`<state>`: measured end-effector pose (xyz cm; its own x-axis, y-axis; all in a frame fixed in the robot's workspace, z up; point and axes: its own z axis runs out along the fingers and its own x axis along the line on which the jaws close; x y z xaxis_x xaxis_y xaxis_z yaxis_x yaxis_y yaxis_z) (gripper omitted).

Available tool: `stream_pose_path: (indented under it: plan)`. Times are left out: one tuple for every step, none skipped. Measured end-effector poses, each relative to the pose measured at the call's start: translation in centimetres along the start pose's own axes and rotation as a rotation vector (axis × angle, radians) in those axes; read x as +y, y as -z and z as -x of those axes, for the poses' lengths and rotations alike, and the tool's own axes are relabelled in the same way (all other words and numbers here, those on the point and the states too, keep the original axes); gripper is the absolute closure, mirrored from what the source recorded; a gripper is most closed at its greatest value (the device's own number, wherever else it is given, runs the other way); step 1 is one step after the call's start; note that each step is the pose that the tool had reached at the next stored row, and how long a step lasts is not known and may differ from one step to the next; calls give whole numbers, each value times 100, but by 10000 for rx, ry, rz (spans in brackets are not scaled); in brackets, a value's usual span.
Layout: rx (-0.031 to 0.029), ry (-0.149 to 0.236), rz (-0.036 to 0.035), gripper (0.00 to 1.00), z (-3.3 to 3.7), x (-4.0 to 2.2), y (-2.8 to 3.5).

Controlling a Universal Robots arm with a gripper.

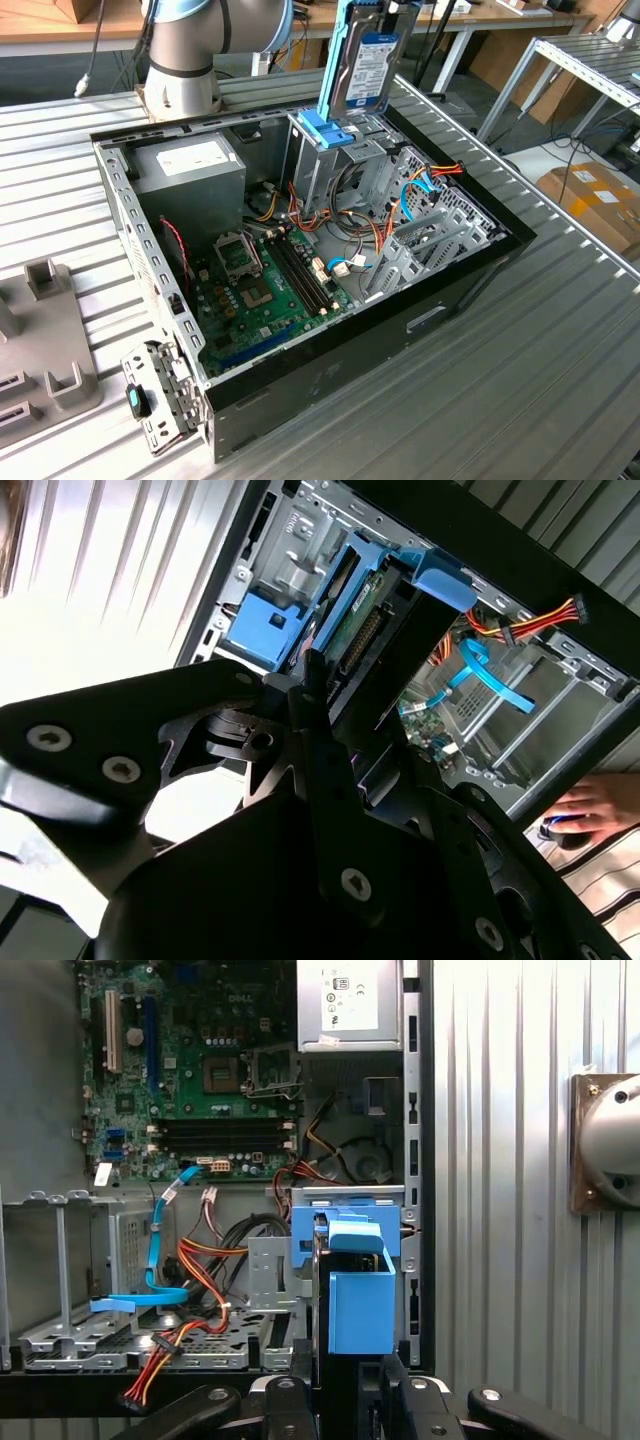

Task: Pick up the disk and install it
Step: 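Pick up the disk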

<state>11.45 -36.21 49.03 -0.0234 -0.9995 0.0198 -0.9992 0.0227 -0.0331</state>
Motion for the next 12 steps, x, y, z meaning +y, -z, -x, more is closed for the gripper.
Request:
stream_pose_path:
  plan:
    - [0, 0, 0, 65, -21, -1, 0]
    - [-1, 0, 0, 65, -44, -1, -1]
    - [-2, 0, 0, 65, -75, -2, -2]
    - [-2, 0, 0, 65, -105, -2, -3]
    - [0, 0, 0, 65, -131, -3, -3]
    - [0, 0, 0, 65, -153, -3, -3]
    - [-2, 0, 0, 65, -193, -4, -5]
    - [-1, 0, 0, 65, -233, -5, -5]
    - [-2, 0, 0, 65, -267, -6, -6]
    - [0, 0, 0, 65, -299, -7, -6]
    - [-1, 0, 0, 65, -320, -7, -7]
    - [-2, 0, 0, 65, -340, -8, -8]
